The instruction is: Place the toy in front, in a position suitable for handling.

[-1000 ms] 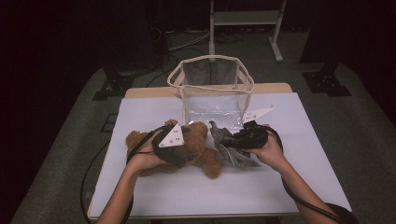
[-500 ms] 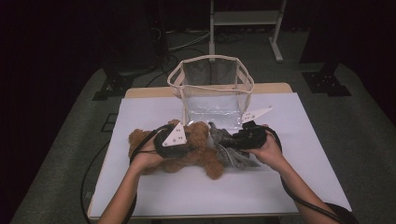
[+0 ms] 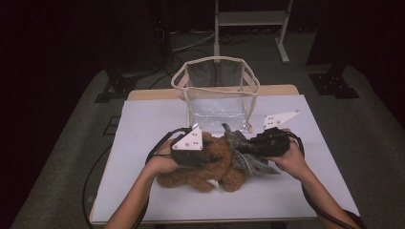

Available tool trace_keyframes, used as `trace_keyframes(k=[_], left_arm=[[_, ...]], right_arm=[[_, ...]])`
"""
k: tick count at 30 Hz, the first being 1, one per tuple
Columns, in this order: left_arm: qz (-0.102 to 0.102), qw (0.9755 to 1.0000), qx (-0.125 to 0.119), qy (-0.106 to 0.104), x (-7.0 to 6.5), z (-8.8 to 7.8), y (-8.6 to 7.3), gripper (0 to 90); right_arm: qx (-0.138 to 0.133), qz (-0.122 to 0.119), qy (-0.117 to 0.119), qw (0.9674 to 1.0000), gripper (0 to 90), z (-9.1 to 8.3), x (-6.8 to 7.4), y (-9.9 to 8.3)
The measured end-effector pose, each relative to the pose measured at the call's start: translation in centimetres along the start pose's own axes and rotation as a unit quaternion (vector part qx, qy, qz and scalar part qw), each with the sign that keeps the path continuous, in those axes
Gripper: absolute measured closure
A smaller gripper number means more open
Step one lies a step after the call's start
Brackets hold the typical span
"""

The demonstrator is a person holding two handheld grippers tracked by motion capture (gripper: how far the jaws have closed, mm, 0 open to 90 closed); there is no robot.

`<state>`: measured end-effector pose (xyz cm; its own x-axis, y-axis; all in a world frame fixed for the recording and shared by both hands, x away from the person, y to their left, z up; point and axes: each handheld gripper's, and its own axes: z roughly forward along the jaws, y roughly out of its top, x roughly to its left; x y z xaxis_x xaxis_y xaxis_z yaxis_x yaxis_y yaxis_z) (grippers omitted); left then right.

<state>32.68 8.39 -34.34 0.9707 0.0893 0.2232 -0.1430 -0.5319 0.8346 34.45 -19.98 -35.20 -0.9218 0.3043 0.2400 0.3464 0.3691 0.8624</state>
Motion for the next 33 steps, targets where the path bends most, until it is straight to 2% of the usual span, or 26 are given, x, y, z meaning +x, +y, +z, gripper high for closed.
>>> trace_keyframes(k=[3,6,11,14,16,17,20,24,27,29,33], left_arm=[[0.001,0.9999,-0.004,-0.011,-0.1,0.7,0.5,58.5],[0.004,0.9995,-0.003,-0.03,-0.2,2.3,1.4,58.3],[0.001,0.9993,0.006,-0.036,0.1,3.7,1.7,54.2],[-0.004,0.9997,0.011,-0.023,0.3,3.8,1.8,40.3],[-0.002,0.9998,0.013,-0.017,0.3,3.6,1.9,31.1],[0.0,0.9998,0.015,-0.014,0.2,3.5,1.9,31.1],[0.006,0.9994,0.032,-0.01,-0.3,2.9,1.7,19.2],[0.013,0.9985,0.054,-0.005,-0.7,2.5,1.0,10.6],[0.01,0.9978,0.065,0.002,-0.6,2.6,0.6,7.0],[0.009,0.9977,0.068,0.005,-0.5,3.0,0.5,4.4],[0.02,0.9951,0.096,0.008,-0.3,4.2,0.8,1.9]], right_arm=[[0.001,0.002,-0.005,1.0,74.8,-0.9,0.2,-0.5],[0.0,0.008,-0.017,0.9998,74.8,-2.5,0.2,-1.6],[-0.004,0.027,-0.027,0.9993,74.7,-3.6,-0.3,-3.1],[-0.011,0.047,-0.027,0.9985,74.7,-3.9,-0.8,-4.7],[-0.013,0.05,-0.026,0.9983,74.7,-3.9,-0.9,-5.0],[-0.015,0.053,-0.024,0.9982,74.6,-3.9,-0.9,-5.2],[-0.016,0.055,-0.022,0.9981,74.6,-3.8,-0.8,-5.6],[-0.019,0.057,-0.019,0.998,74.5,-3.7,-0.7,-6.0],[-0.019,0.06,-0.019,0.9979,74.5,-3.6,-0.8,-6.2],[-0.017,0.059,-0.019,0.998,74.4,-3.5,-0.8,-6.2],[-0.018,0.058,-0.017,0.998,74.4,-3.5,-0.9,-6.1]])
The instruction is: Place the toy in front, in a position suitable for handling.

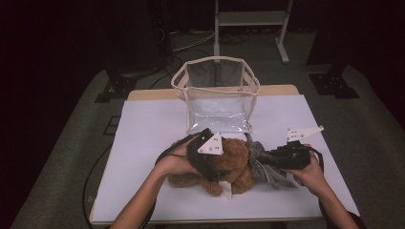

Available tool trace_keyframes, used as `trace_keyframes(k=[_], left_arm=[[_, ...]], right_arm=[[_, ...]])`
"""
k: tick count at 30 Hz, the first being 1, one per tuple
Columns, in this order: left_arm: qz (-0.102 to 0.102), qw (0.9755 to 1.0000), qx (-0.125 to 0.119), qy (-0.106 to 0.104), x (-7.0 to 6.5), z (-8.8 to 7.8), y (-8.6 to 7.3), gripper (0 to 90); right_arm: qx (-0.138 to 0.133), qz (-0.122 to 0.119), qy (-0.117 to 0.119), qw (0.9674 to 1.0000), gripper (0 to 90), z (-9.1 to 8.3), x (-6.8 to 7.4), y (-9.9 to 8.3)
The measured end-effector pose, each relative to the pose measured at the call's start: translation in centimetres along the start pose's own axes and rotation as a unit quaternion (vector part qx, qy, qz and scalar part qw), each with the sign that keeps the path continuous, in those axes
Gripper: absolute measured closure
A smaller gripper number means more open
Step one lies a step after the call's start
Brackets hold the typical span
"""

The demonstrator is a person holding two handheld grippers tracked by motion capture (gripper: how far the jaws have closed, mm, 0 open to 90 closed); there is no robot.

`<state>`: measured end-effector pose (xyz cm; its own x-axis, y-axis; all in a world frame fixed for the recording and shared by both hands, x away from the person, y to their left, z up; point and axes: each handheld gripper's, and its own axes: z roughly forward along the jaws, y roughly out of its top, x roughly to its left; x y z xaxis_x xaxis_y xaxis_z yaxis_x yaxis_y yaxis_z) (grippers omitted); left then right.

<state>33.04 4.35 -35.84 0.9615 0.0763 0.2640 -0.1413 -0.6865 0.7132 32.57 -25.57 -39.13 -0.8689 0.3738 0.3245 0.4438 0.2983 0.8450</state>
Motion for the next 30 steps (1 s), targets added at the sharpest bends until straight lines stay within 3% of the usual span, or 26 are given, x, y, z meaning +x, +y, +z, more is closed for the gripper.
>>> trace_keyframes(k=[2,3,4,5,7,10,15,18,22,26,30], left_arm=[[0.008,0.9999,0.014,0.0,0.1,0.4,0.3,1.9],[0.023,0.9994,0.026,-0.001,0.0,0.5,0.6,10.1],[0.023,0.9994,0.026,-0.001,0.0,0.5,0.6,20.3],[0.032,0.9991,0.028,0.004,-0.2,0.5,0.8,20.3],[0.043,0.9986,0.03,0.01,-0.3,0.4,0.9,36.8],[0.027,0.9994,0.016,0.016,0.0,-0.1,0.8,45.7],[0.001,0.9995,-0.018,0.024,0.6,-1.5,0.8,49.1],[-0.022,0.9978,-0.054,0.031,1.1,-2.7,1.1,49.8],[-0.021,0.997,-0.065,0.036,1.1,-3.5,1.4,50.0],[-0.019,0.9972,-0.062,0.038,1.1,-3.8,1.4,50.3],[-0.02,0.9977,-0.059,0.027,0.8,-3.4,1.3,50.6]], right_arm=[[-0.002,0.002,0.002,1.0,74.4,0.0,-0.1,0.0],[-0.006,0.006,0.003,1.0,74.4,0.0,-0.3,-0.1],[-0.006,0.006,0.003,1.0,74.4,0.0,-0.3,-0.1],[-0.007,0.008,0.005,0.9999,74.4,0.0,-0.3,-0.1],[-0.009,0.01,0.005,0.9999,74.4,0.1,-0.4,0.0],[-0.014,0.007,0.004,0.9999,74.5,0.2,-0.5,0.5],[-0.033,0.0,0.004,0.9994,74.5,0.2,-0.4,1.9],[-0.064,-0.004,0.011,0.9979,74.7,0.0,-0.1,2.9],[-0.065,-0.006,0.009,0.9978,74.7,-0.1,0.1,2.8],[-0.033,0.002,-0.003,0.9994,74.7,0.3,-0.2,1.4],[-0.039,0.004,-0.008,0.9992,74.7,0.1,-0.3,1.5]])
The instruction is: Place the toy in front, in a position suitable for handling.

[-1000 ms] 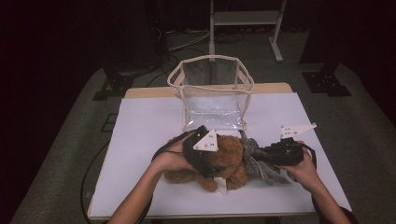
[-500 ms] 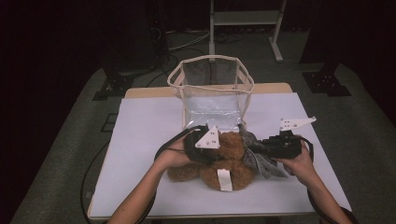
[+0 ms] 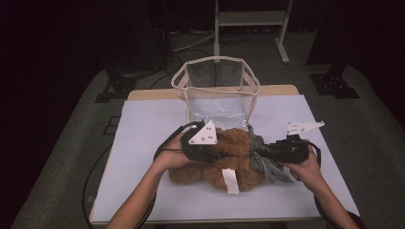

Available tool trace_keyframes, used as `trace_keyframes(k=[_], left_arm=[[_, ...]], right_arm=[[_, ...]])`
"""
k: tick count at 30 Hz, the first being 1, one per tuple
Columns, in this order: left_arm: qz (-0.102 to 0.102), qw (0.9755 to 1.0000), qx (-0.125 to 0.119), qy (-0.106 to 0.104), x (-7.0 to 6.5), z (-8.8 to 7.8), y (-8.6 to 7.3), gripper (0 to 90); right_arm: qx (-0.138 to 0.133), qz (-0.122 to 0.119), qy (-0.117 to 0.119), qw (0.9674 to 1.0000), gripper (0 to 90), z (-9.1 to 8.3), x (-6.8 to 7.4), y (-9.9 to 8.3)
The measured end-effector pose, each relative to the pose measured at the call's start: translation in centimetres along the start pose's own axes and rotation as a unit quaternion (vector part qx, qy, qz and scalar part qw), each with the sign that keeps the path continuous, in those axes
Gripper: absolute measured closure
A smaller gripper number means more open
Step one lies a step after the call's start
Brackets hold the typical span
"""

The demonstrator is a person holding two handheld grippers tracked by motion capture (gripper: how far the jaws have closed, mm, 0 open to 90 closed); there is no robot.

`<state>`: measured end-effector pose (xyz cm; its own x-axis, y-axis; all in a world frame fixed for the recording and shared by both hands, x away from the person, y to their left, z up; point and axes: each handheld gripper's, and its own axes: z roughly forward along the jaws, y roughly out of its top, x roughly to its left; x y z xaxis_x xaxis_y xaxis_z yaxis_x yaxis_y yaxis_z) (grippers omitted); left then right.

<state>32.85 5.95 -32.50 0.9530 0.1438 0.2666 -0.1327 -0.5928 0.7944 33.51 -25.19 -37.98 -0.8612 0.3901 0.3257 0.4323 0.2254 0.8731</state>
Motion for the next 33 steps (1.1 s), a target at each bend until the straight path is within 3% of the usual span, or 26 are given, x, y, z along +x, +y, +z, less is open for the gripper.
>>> trace_keyframes(k=[3,7,9,11,14,16,20,21,23,27,28,29,31,33], left_arm=[[-0.006,0.9999,-0.011,-0.005,0.0,0.2,0.1,50.6],[-0.01,0.9999,0.002,-0.009,0.0,0.7,-0.4,50.5],[-0.017,0.9996,0.016,-0.018,-0.1,1.5,-1.2,50.3],[-0.029,0.9992,0.003,-0.026,-0.3,2.0,-1.7,50.1],[-0.024,0.9994,0.006,-0.025,-0.4,1.9,-1.6,49.2],[-0.023,0.9994,0.01,-0.025,-0.3,1.8,-1.5,48.4],[-0.023,0.9993,0.011,-0.028,-0.4,2.0,-1.4,46.6],[-0.021,0.9993,0.012,-0.028,-0.5,2.0,-1.4,45.0],[-0.018,0.9993,0.015,-0.03,-0.5,2.1,-1.3,44.0],[-0.02,0.999,0.018,-0.036,-0.4,1.9,-1.2,38.8],[-0.02,0.999,0.018,-0.036,-0.4,1.9,-1.2,37.7],[-0.021,0.9989,0.018,-0.037,-0.4,1.8,-1.3,35.8],[-0.024,0.9988,0.017,-0.04,-0.3,1.7,-1.3,34.1],[-0.03,0.9986,0.013,-0.042,-0.3,1.4,-1.3,28.7]], right_arm=[[-0.014,-0.01,-0.001,0.9999,74.7,-0.3,0.2,1.2],[-0.006,-0.002,-0.002,1.0,74.7,-0.1,-0.1,0.8],[0.017,0.007,-0.004,0.9998,74.7,0.5,-0.4,-0.3],[0.057,0.019,-0.006,0.9982,74.5,1.2,-0.9,-2.0],[0.075,0.033,-0.006,0.9966,74.5,1.1,-1.3,-3.0],[0.086,0.038,-0.022,0.9954,74.4,0.3,-1.6,-3.7],[0.082,0.045,-0.048,0.9945,74.4,-2.0,-1.9,-4.4],[0.077,0.048,-0.062,0.9939,74.4,-3.4,-2.0,-4.6],[0.076,0.048,-0.07,0.9935,74.3,-4.0,-2.0,-4.7],[0.081,0.049,-0.109,0.9895,72.5,-6.5,-2.3,-5.3],[0.081,0.049,-0.109,0.9895,72.5,-6.5,-2.3,-5.3],[0.094,0.053,-0.115,0.9875,68.0,-6.8,-2.7,-5.8],[0.1,0.053,-0.121,0.9862,64.7,-6.8,-2.8,-6.1],[0.101,0.053,-0.123,0.9859,54.6,-6.6,-3.0,-6.4]])
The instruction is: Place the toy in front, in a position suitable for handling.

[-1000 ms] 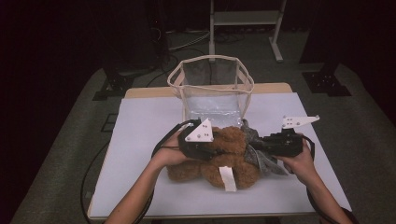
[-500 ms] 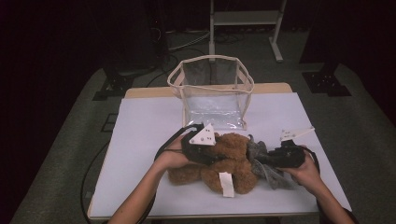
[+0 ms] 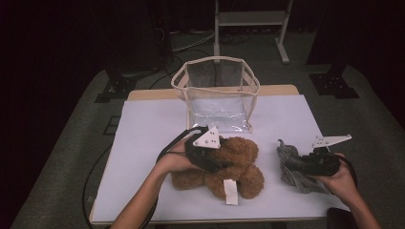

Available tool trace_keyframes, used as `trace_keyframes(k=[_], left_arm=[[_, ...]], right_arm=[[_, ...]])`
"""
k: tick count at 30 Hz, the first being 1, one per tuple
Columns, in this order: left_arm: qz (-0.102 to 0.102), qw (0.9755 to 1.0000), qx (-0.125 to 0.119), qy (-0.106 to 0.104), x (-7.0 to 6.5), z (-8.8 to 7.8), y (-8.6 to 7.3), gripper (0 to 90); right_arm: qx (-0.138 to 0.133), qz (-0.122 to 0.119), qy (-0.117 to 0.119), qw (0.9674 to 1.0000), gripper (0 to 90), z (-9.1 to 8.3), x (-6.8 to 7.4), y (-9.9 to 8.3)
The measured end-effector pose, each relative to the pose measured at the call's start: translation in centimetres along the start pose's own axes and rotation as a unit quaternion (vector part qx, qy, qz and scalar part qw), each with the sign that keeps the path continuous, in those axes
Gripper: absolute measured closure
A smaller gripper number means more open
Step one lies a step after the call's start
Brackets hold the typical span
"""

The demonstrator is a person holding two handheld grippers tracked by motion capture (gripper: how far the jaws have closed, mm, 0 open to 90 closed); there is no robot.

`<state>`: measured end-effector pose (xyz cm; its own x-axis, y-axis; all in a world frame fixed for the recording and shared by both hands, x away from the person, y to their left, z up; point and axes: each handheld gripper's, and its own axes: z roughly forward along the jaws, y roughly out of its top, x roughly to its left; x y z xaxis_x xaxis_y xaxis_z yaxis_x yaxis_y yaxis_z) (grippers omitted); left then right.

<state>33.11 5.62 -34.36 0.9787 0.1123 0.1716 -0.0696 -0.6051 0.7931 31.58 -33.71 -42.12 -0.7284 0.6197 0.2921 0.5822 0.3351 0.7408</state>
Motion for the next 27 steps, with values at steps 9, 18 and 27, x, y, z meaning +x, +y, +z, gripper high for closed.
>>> trace_keyframes(k=[9,18,27], left_arm=[[-0.006,0.9999,-0.013,0.0,-0.1,-1.6,-0.4,20.7],[-0.021,0.9995,-0.018,0.015,-0.2,-3.9,-2.0,16.5],[-0.04,0.9984,-0.017,0.037,-0.3,-6.1,-4.9,10.3]], right_arm=[[-0.016,-0.046,0.019,0.9986,42.3,0.5,2.1,3.2],[-0.034,-0.09,0.078,0.9923,36.6,1.9,4.8,6.3],[-0.041,-0.144,0.129,0.9803,27.5,4.1,7.8,9.3]])
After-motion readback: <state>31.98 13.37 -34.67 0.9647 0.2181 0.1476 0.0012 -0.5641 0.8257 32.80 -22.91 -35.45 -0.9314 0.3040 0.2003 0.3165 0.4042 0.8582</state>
